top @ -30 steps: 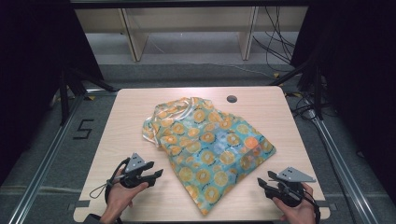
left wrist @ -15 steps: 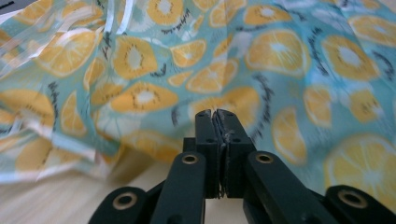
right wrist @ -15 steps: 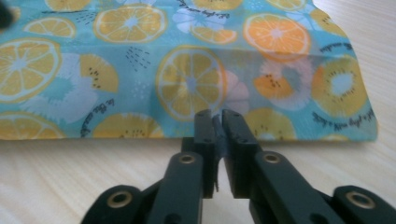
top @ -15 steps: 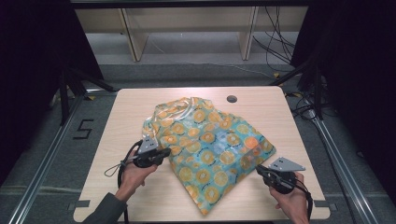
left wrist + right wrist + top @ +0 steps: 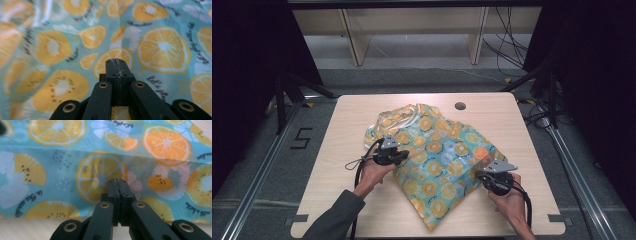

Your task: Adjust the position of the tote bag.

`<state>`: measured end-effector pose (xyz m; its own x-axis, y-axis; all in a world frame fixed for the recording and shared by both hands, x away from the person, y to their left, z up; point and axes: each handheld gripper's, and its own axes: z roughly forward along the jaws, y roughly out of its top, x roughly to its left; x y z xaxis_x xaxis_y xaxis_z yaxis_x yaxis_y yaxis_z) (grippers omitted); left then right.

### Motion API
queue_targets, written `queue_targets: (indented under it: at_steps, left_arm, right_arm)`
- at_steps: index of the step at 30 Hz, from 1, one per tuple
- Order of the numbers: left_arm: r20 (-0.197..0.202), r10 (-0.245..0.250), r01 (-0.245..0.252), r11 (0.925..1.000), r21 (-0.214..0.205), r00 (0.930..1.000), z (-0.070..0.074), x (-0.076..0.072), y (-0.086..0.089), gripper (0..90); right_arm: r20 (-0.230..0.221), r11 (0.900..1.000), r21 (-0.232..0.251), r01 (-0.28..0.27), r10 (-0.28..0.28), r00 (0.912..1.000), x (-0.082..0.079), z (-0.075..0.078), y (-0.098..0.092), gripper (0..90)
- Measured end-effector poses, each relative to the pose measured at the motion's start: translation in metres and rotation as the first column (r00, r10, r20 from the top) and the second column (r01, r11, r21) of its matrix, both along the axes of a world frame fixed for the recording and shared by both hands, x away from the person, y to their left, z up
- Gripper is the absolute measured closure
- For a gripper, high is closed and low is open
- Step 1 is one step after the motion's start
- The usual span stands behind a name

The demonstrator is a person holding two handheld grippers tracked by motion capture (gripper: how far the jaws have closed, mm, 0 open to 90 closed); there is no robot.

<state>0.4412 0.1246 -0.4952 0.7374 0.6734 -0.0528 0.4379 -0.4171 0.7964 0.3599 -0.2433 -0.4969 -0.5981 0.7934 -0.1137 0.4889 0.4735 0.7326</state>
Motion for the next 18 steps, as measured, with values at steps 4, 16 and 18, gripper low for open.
queue_targets:
  at_steps: [4, 16, 18]
  left_arm:
    - [-0.034, -0.037, 0.038, 0.999, 0.024, 0.9987, -0.008, -0.005, -0.007, 89.4]
    - [-0.08, -0.121, 0.127, 0.9891, 0.075, 0.9894, -0.017, -0.032, -0.028, 89.4]
    - [-0.073, -0.138, 0.145, 0.9856, 0.088, 0.9877, -0.017, -0.039, -0.033, 89.4]
  right_arm:
    - [-0.005, 1.0, -0.005, 0.006, -0.006, 1.0, 0.008, 0.0, 0.002, 90.0]
    - [0.014, 0.9982, -0.045, 0.04, -0.039, 0.9991, 0.05, -0.004, 0.012, 90.0]
    - [0.016, 0.997, -0.067, 0.039, -0.038, 0.9991, 0.062, -0.003, 0.014, 90.0]
